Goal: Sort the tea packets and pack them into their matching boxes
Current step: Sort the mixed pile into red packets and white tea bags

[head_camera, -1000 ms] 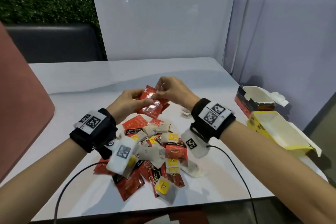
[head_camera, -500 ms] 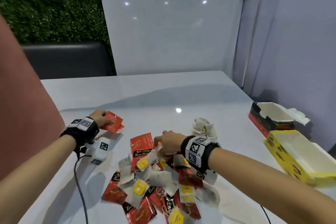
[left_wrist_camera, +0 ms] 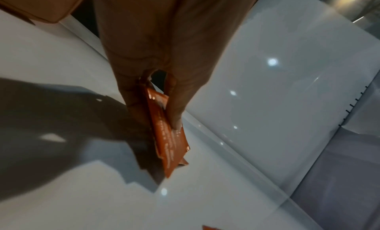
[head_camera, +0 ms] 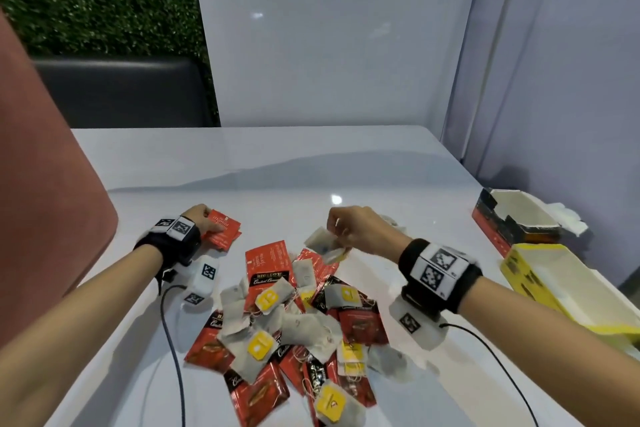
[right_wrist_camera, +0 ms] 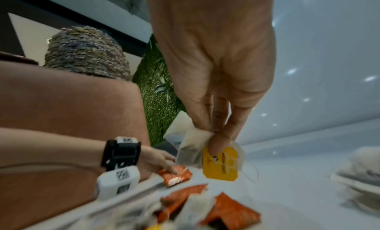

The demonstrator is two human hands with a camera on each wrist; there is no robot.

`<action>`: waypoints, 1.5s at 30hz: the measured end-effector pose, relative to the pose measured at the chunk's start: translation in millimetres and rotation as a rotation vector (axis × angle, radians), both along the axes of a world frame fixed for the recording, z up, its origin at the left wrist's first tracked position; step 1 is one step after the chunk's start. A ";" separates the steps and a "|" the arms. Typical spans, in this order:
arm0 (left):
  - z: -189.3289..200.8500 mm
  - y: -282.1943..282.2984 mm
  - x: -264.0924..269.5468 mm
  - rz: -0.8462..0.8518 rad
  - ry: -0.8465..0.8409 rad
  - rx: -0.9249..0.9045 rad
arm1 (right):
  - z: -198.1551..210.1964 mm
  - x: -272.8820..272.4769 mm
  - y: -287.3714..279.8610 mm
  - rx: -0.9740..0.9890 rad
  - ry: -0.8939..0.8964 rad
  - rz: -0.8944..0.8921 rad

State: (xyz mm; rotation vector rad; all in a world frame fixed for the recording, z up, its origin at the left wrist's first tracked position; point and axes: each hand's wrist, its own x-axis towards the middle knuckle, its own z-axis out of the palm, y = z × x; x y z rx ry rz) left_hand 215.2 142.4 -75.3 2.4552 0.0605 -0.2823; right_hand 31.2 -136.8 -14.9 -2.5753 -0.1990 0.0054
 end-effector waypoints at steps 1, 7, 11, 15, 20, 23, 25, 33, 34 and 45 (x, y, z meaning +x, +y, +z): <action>-2.2 -0.4 0.1 0.001 0.006 0.009 | -3.8 -8.0 0.4 -0.027 0.044 0.030; -6.9 2.3 5.3 0.000 0.005 0.079 | -41.9 -33.2 6.9 -0.331 0.286 0.215; 11.2 -4.4 -14.4 0.016 -0.047 0.204 | -43.0 -25.4 8.8 -0.323 0.226 0.183; 34.9 -7.6 -49.0 -0.194 -0.173 0.141 | -35.4 -19.8 -2.9 -0.105 0.224 0.049; 56.8 -22.0 -131.3 -0.723 -0.048 0.092 | -7.6 -11.6 -40.6 0.202 0.116 -0.134; 49.3 -31.0 -158.6 -0.908 0.011 0.223 | 10.5 -3.6 -62.8 0.195 0.033 -0.230; 40.2 -35.6 -161.5 -0.944 -0.005 0.330 | 13.7 3.9 -72.3 0.085 -0.014 -0.299; 26.8 -57.0 -175.0 -0.967 -0.100 0.490 | -11.8 17.2 -78.3 -0.245 0.116 -0.335; 25.5 -58.2 -174.2 -0.951 -0.126 0.475 | -15.3 15.2 -76.5 -0.281 0.146 -0.326; 56.6 -51.9 -171.9 -0.786 -0.359 0.175 | -16.3 -46.7 -22.7 -0.353 -0.057 0.094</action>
